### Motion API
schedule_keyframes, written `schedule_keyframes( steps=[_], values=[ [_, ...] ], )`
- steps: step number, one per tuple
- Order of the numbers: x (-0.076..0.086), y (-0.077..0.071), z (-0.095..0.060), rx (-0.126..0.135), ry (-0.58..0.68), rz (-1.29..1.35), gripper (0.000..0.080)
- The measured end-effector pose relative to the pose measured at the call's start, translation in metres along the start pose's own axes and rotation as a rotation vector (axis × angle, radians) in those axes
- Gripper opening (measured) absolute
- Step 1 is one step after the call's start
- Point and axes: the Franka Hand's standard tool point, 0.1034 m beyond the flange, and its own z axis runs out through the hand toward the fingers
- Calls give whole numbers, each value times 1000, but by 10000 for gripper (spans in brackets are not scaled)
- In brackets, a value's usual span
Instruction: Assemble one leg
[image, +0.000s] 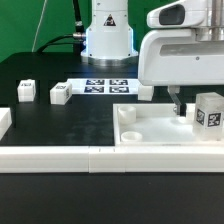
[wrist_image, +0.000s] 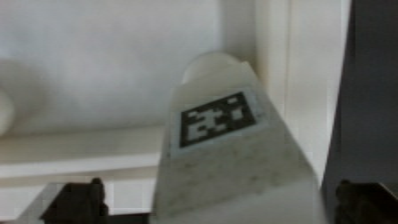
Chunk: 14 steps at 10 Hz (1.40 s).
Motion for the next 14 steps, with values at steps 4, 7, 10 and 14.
schedule_keyframes(
  steps=[4, 7, 10, 14],
  values=[
    [2, 1, 0, -7, 11, -137, 546],
    [2, 1, 0, -7, 11, -136, 290],
    [2, 2, 0, 0, 33, 61, 290],
    [0, 11, 1, 11, 71, 470, 295]
  ],
)
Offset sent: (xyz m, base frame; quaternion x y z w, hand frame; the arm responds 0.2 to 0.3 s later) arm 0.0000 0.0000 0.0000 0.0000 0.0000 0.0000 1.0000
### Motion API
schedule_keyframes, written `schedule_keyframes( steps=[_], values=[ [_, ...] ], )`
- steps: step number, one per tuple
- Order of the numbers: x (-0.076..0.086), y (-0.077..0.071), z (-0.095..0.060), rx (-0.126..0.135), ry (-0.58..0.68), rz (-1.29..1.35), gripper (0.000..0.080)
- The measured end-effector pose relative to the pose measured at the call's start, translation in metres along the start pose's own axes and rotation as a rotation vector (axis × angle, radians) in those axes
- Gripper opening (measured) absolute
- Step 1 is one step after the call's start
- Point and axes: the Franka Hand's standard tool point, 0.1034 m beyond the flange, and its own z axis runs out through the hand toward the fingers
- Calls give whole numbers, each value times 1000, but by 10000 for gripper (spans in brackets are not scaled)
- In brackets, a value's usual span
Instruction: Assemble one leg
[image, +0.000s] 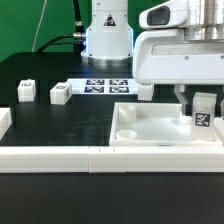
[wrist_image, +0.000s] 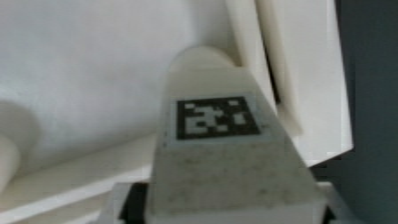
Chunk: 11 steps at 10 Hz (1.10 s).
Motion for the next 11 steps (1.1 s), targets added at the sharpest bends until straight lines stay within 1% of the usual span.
schedule_keyframes(
  steps=[3, 4, 6, 7, 8, 9, 10, 11],
  values=[
    [4, 12, 0, -24, 16, 230, 305],
    [5, 17, 0, -37, 26, 295, 312],
    [8, 23, -1, -47, 36, 330, 315],
    [8, 22, 0, -47, 35, 329, 315],
    [8, 22, 0, -47, 35, 329, 525],
    [8, 22, 0, -47, 35, 329, 525],
    [8, 22, 0, -47, 35, 329, 625],
    [8, 22, 0, -47, 35, 329, 642]
  ],
)
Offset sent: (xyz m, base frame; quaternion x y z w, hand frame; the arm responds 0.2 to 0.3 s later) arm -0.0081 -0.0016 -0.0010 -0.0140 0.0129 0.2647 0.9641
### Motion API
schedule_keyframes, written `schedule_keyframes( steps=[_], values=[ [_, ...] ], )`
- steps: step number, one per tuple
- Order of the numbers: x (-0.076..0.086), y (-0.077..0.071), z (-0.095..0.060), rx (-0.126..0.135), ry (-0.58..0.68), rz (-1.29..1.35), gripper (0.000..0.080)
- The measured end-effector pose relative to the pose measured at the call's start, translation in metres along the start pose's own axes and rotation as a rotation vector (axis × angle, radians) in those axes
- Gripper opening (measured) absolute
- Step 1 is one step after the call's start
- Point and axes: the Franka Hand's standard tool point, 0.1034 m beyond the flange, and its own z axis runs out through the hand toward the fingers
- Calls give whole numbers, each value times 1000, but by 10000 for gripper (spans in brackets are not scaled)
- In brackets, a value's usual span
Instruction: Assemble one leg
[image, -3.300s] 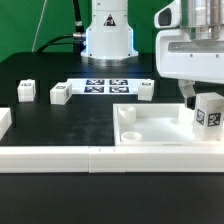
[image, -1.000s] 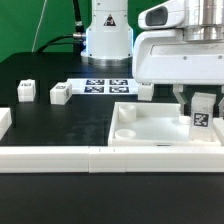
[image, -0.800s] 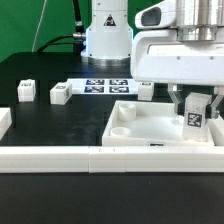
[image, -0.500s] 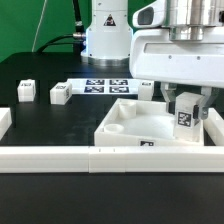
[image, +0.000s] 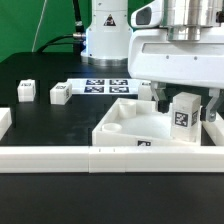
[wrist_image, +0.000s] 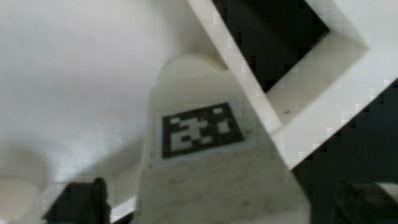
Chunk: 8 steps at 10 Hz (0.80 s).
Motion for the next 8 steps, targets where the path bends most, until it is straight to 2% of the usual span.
schedule_keyframes(
  steps=[8],
  values=[
    [0, 0, 0, 0, 0, 0, 649]
  ],
)
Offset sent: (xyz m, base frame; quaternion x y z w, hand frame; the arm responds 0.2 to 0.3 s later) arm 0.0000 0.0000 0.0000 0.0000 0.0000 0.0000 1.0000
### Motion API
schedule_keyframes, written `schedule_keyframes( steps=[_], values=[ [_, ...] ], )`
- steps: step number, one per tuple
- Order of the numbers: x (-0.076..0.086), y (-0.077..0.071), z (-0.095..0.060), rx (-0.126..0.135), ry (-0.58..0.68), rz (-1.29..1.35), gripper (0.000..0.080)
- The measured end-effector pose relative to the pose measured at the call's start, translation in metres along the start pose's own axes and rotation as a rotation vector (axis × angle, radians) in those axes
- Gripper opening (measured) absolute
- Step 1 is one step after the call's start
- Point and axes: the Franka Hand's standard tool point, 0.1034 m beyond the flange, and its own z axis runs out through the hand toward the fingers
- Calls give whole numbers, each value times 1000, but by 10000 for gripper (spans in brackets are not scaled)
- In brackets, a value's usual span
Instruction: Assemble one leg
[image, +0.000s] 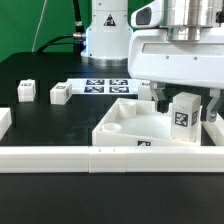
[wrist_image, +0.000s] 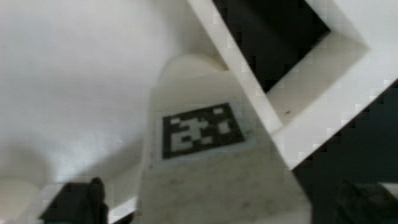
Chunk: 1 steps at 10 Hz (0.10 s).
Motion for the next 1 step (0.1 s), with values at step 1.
schedule_keyframes(
  steps=[1],
  values=[
    [0, 0, 0, 0, 0, 0, 649]
  ],
)
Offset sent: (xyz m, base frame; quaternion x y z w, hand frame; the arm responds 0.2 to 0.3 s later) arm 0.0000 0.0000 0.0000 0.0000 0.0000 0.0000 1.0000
